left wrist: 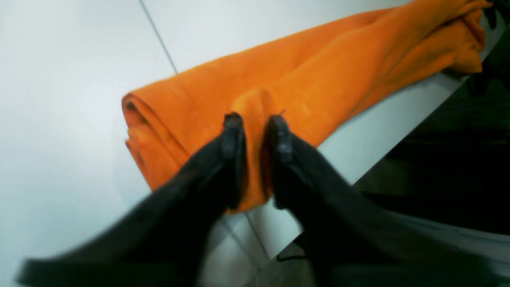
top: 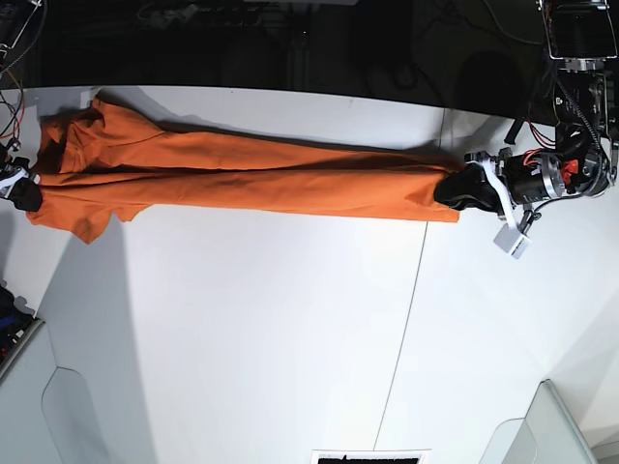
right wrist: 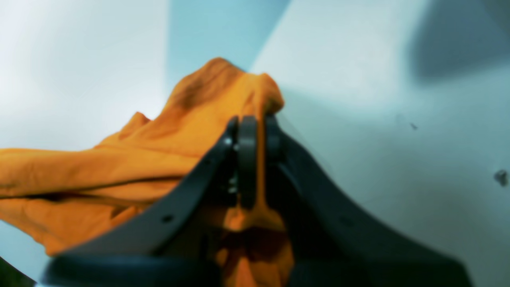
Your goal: Layout the t-shirt on the table in an organized manner, then fold the t-shirt properly
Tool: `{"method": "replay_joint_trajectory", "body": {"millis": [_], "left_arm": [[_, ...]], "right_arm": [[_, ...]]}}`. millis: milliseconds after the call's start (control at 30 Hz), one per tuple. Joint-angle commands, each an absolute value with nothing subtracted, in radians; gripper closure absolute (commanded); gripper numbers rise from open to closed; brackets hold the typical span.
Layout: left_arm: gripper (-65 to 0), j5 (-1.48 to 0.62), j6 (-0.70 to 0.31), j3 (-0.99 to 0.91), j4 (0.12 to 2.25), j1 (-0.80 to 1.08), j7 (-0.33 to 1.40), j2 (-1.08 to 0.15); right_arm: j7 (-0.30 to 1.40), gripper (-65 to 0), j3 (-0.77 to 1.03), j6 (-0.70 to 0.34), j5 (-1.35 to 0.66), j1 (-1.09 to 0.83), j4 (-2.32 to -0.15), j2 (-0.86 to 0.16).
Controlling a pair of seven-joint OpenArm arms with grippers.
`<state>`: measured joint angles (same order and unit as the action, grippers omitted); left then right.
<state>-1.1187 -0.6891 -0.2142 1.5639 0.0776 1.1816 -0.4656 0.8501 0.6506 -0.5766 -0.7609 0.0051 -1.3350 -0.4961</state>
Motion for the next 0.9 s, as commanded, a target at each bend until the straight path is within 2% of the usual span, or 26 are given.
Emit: {"method": "replay_joint_trajectory", "body": {"millis": [0, 33, 200, 433, 600, 867], "left_arm": [[-20.9, -1.143, -0.698, -0.223, 1.579, 0.064, 1.163, -0.482], [-22.9, -1.151, -0.698, -0.226, 1.58, 0.063, 1.156, -0.482], [-23.0, -1.183, -0.698, -0.273, 1.636, 0.065, 1.149, -0.481], [-22.9, -1.241, -0.698, -0.289, 1.852, 0.074, 1.156, -0.421], [-22.9, -1.198, -0.698, -0.099, 1.907, 0.095, 1.137, -0.302], [-22.9, -0.984, -0.698, 0.213, 1.801, 0.097, 1.035, -0.077]], "right_arm": [[0.828, 0.0, 0.66, -0.581, -0.782, 0.016, -1.353, -0.523], [0.828, 0.0, 0.66, -0.581, -0.782, 0.016, -1.353, -0.523], [0.828, 0.0, 0.66, -0.58, -0.783, 0.016, -1.353, -0.523], [0.837, 0.0, 0.66, -0.58, -0.821, 0.016, -1.354, -0.523], [0.873, 0.0, 0.66, -0.581, -0.828, 0.015, -1.393, -0.523], [0.901, 0.0, 0.66, -0.58, -0.823, 0.016, -1.468, -0.523]]}}
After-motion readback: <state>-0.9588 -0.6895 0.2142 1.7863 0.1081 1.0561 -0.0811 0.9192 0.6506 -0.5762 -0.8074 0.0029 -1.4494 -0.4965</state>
